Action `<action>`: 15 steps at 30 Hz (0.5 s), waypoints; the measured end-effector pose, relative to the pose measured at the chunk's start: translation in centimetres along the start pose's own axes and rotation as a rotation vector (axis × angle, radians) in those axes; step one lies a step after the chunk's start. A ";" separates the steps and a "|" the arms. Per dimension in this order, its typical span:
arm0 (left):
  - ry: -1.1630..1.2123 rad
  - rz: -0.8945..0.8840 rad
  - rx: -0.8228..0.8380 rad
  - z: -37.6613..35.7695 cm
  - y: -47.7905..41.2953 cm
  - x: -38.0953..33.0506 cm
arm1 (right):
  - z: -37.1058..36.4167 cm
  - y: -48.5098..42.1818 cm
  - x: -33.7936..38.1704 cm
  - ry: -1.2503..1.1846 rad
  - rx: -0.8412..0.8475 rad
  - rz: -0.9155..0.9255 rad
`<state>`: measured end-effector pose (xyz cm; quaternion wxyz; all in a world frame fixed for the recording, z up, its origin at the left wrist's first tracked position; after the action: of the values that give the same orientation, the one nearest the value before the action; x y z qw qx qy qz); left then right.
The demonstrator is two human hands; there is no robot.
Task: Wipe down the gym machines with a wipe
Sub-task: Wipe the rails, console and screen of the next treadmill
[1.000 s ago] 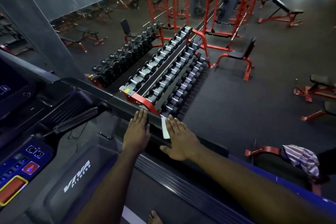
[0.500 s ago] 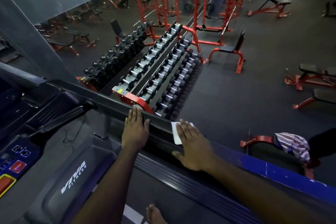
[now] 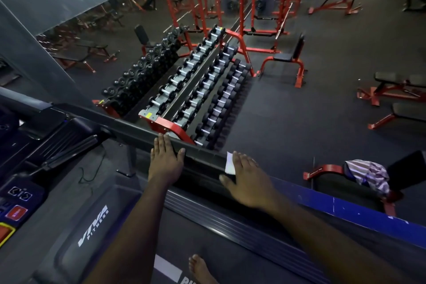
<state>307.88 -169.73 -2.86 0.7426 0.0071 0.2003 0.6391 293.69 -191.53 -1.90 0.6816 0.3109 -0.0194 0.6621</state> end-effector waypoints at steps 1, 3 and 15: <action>0.001 -0.002 -0.001 0.0 0.0 0.1 | 0.5 -1.5 -0.7 -0.101 0.079 -0.043; 0.004 -0.001 0.000 -0.1 0.0 0.0 | 1.3 -3.5 -1.8 -0.344 0.237 -0.092; 0.076 -0.040 -0.141 -0.7 0.8 -0.1 | 1.1 -6.0 -1.5 -0.712 0.535 -0.142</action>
<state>306.87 -169.80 -3.25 0.7456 -0.0735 0.1829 0.6366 299.48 -192.93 -4.03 0.5719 0.6851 -0.0597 0.4472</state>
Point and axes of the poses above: each hand's wrist, its own y-axis away from the middle knuckle, its own z-axis out of the back of the hand, x = y × z, the point moved 8 cm from there along -y, towards the middle knuckle, and after that the axes turned 10 degrees about x, right-handed, at the moved point
